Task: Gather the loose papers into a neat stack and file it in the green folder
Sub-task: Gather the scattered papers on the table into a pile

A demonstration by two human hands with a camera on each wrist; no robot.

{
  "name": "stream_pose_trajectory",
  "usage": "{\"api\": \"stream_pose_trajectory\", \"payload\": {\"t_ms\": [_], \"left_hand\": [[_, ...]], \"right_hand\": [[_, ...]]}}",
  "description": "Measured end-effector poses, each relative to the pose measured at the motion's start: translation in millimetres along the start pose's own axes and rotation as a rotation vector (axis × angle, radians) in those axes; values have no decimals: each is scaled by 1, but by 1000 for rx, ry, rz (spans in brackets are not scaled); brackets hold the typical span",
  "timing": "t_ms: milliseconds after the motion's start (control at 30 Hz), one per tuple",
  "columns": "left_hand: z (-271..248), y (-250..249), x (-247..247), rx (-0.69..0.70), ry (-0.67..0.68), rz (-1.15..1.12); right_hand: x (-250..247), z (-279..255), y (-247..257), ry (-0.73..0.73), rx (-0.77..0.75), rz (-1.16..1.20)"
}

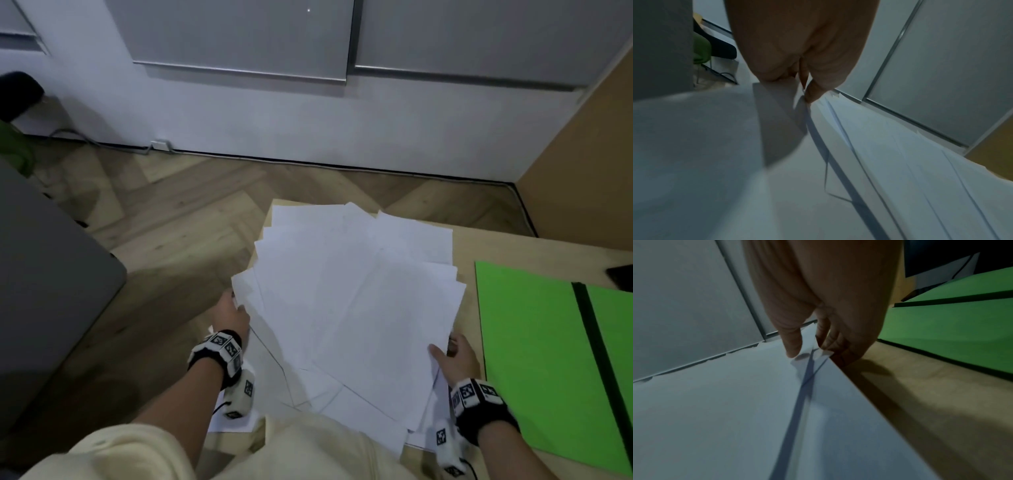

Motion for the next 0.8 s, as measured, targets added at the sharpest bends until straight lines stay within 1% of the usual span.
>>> {"api": "stream_pose_trajectory", "payload": {"t_ms": [67, 167, 300, 367, 467, 533, 600, 667, 700, 733, 800], "left_hand": [[0, 1, 3, -18, -20, -57], [9, 4, 5, 12, -52, -89], [41, 15, 2, 7, -99, -165], [54, 18, 2, 10, -73, -159], [58, 16, 12, 10, -7, -28], [56, 8, 21, 21, 20, -15], [54, -4, 25, 35, 20, -36], [51, -16, 21, 28, 35, -39], [51, -17, 18, 12, 75, -25], [51, -16, 16, -4, 148, -6], [53, -1, 15, -41, 353, 28]], "right_hand": [[3, 4, -4, 22, -24, 10], [10, 12, -4, 130, -52, 18], [2, 16, 9, 179, -43, 102], [-4, 20, 10, 200, -24, 148], [3, 15, 13, 338, 57, 153], [16, 9, 14, 398, 123, 136], [24, 7, 15, 349, 139, 94], [25, 10, 12, 275, 146, 141], [23, 11, 10, 230, 157, 174], [19, 11, 7, 190, 165, 209], [12, 14, -5, 132, 178, 277]]}}
Point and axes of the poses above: each hand's wrist, its own z-axis towards the middle knuckle, its own x-axis out of the palm, y = z × x, the point moved 4 cm from there along z, towards the middle knuckle, and after that the axes turned 4 degrees about z, right-handed, at the moved point
